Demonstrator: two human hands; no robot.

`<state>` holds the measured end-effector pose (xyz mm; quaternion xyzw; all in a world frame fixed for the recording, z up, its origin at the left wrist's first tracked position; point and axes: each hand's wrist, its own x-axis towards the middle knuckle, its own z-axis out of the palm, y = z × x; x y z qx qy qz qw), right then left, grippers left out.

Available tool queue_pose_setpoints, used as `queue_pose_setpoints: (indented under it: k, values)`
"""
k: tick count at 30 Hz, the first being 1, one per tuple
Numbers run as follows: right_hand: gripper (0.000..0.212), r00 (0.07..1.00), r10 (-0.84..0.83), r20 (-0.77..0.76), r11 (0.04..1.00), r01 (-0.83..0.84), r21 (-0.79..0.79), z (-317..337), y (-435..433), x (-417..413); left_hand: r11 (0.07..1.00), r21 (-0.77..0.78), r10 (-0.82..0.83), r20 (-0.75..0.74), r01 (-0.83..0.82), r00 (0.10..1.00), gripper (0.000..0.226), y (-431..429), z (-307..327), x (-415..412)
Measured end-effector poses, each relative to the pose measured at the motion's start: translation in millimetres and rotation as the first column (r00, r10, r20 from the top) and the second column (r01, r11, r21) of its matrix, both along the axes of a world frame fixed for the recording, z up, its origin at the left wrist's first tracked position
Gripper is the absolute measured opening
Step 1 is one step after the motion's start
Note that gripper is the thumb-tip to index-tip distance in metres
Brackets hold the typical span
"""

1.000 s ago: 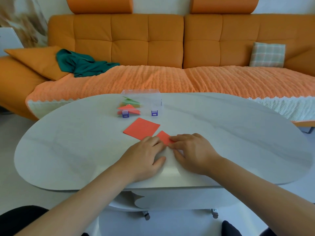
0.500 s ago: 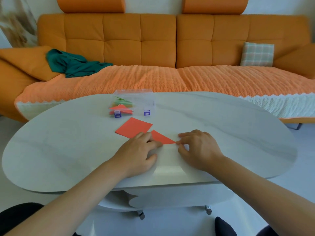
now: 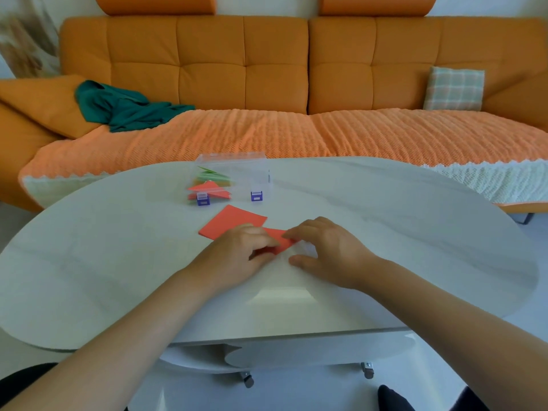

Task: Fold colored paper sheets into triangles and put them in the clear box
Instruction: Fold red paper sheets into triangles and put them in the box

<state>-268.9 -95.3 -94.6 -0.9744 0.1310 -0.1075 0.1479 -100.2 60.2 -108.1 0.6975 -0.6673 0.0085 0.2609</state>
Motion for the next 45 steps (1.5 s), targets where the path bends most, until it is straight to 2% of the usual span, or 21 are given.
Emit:
queue_pose_setpoints:
  k: [5,11,17,20,23,26,29,34,36,38,41,43,45]
  values:
    - [0.054,1.000,-0.008,-0.002,1.000,0.008,0.013,-0.6,-8.8,14.0,0.998,-0.044,-0.040,0.077,0.044,0.996,0.022,-4.2,1.1,6.2]
    - [0.054,0.999,-0.027,-0.035,1.000,0.027,0.004,-0.8,-14.6,25.0,0.992,0.028,0.125,-0.173,-0.122,0.977,0.043,-7.0,-5.1,8.3]
    - [0.050,1.000,0.011,-0.001,0.997,-0.011,-0.073,0.2,-16.2,29.4,0.998,0.025,0.059,0.027,-0.060,0.998,0.035,-3.1,0.0,6.7]
    - [0.044,0.998,0.061,0.000,0.996,-0.061,-0.071,-0.4,-15.3,29.4,0.998,0.012,0.063,0.017,-0.063,0.998,0.033,-1.8,2.3,6.7]
    - [0.034,0.995,0.092,0.022,0.994,-0.091,-0.053,-2.7,-12.6,29.0,0.997,-0.023,0.077,-0.061,-0.078,0.995,0.028,-1.3,3.0,10.1]
    - [0.025,0.997,0.042,0.063,0.999,-0.042,-0.005,-6.8,-7.7,32.8,0.995,0.039,0.095,-0.124,-0.091,0.988,0.031,-1.2,4.1,10.4]
    - [0.024,0.997,-0.030,0.077,0.992,0.020,0.123,-7.5,-3.6,37.7,0.988,0.110,0.124,-0.194,-0.104,0.973,0.042,-0.4,6.7,9.4]
    - [0.032,0.995,-0.080,0.059,0.936,0.055,0.348,1.5,-1.0,35.3,0.983,0.034,0.182,-0.337,-0.181,0.924,0.038,-1.5,6.2,6.3]
    - [0.043,0.998,-0.046,0.052,0.940,0.026,0.341,5.8,-4.1,32.1,0.973,0.052,0.222,-0.453,-0.223,0.863,0.039,-4.0,5.3,7.5]
    - [0.047,0.996,0.008,0.093,0.964,-0.033,0.265,5.8,-8.4,30.6,0.970,0.057,0.226,-0.559,-0.235,0.798,0.041,-6.3,6.4,9.3]
    - [0.028,0.975,0.012,0.223,0.965,-0.070,0.254,8.5,-7.0,29.7,0.974,0.069,0.207,-0.670,-0.218,0.713,0.034,-7.4,13.6,9.7]
    - [0.023,0.973,-0.019,0.231,0.951,-0.053,0.303,14.2,-3.7,28.1,0.977,0.083,0.200,-0.678,-0.196,0.707,0.024,-5.7,19.9,7.8]
    - [0.023,0.981,-0.048,0.186,0.942,-0.018,0.335,19.1,-1.4,26.3,0.979,0.079,0.195,-0.641,-0.189,0.742,0.025,-2.5,24.5,5.1]
